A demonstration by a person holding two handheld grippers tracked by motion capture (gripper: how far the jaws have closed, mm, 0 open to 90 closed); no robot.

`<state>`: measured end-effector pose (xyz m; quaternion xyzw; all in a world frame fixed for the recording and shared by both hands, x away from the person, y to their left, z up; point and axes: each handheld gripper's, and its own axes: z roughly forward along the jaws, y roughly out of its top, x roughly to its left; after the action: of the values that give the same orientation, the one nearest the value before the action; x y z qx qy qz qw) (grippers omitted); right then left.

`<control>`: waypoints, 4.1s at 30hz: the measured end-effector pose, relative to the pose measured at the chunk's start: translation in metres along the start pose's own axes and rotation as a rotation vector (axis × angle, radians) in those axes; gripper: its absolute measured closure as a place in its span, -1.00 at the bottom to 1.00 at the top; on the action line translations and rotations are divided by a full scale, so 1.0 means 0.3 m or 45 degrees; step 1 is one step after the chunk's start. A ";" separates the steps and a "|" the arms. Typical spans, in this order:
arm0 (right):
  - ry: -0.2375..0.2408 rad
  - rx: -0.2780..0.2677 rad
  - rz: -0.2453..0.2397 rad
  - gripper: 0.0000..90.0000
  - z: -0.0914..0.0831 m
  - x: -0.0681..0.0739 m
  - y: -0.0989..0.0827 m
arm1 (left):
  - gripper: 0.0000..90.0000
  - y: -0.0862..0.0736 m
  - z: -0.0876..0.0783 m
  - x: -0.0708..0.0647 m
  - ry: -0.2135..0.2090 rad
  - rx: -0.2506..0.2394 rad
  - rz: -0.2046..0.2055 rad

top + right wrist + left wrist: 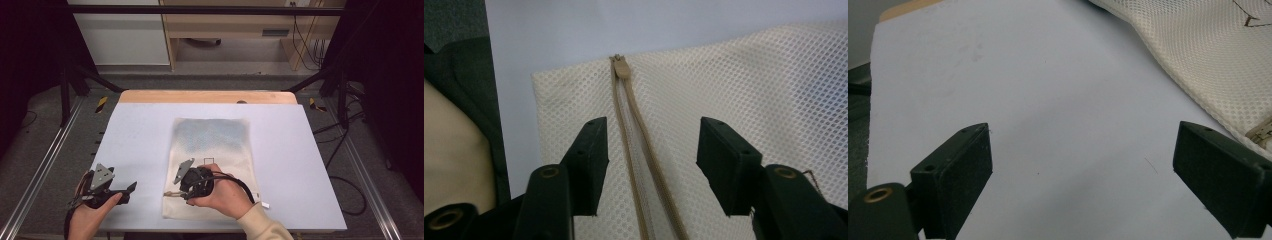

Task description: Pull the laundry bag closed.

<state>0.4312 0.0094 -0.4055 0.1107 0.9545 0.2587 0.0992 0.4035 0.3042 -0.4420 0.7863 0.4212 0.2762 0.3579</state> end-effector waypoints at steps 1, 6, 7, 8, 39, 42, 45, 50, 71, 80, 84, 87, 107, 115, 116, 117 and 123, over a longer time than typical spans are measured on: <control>0.004 0.015 0.002 0.14 0.004 -0.001 0.000 | -0.82 0.001 0.002 0.003 0.001 0.006 0.003; 0.043 -0.001 -0.005 0.42 0.012 -0.002 0.020 | -0.82 -0.005 0.010 0.009 0.061 0.054 -0.002; 0.057 0.010 -0.008 0.46 0.017 -0.005 0.029 | -0.80 -0.006 0.009 0.010 0.056 0.057 -0.011; 0.056 0.028 -0.009 0.50 0.023 -0.007 0.039 | -0.80 -0.006 0.009 0.010 0.054 0.064 -0.013; 0.195 -0.032 0.079 0.65 0.209 0.001 0.084 | -0.74 -0.014 0.009 0.019 -0.009 0.076 -0.087; 0.200 -0.024 0.088 0.72 0.220 -0.004 0.084 | -0.74 -0.013 0.009 0.013 -0.018 0.073 -0.083; 0.204 -0.024 0.086 0.81 0.221 -0.007 0.083 | -0.74 -0.010 0.009 0.006 -0.033 0.068 -0.082; 0.219 -0.050 0.089 0.82 0.196 -0.007 0.088 | -0.76 -0.008 0.001 -0.010 -0.076 0.035 -0.095; 0.228 -0.106 0.043 0.82 0.132 -0.032 0.099 | -0.59 0.021 0.022 -0.179 -0.512 0.005 -0.196; 0.214 -0.121 0.050 0.82 0.133 -0.027 0.092 | -0.56 0.025 0.066 -0.221 -0.515 0.067 -0.172; 0.208 -0.136 0.040 0.82 0.126 -0.022 0.084 | -0.48 0.027 0.089 -0.238 -0.551 0.080 -0.191; 0.206 -0.143 0.047 0.82 0.121 -0.021 0.081 | -0.46 0.025 0.106 -0.254 -0.564 0.104 -0.184; 0.184 -0.162 0.049 0.82 0.091 -0.024 0.084 | 0.01 0.031 0.188 -0.263 -0.752 0.117 -0.257; 0.172 -0.152 0.053 0.82 0.094 -0.022 0.084 | 0.06 0.034 0.212 -0.260 -0.775 0.130 -0.235; 0.171 -0.157 0.049 0.82 0.095 -0.024 0.084 | 0.08 0.034 0.214 -0.259 -0.774 0.131 -0.236; 0.173 -0.159 0.041 0.82 0.096 -0.026 0.083 | 0.10 0.033 0.216 -0.258 -0.777 0.136 -0.234; 0.177 -0.160 0.043 0.82 0.104 -0.025 0.078 | 0.31 0.033 0.232 -0.256 -0.781 0.153 -0.227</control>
<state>0.4498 0.0420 -0.4190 0.1020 0.9389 0.3269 0.0351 0.4215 0.2114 -0.4856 0.8126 0.3764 -0.0311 0.4439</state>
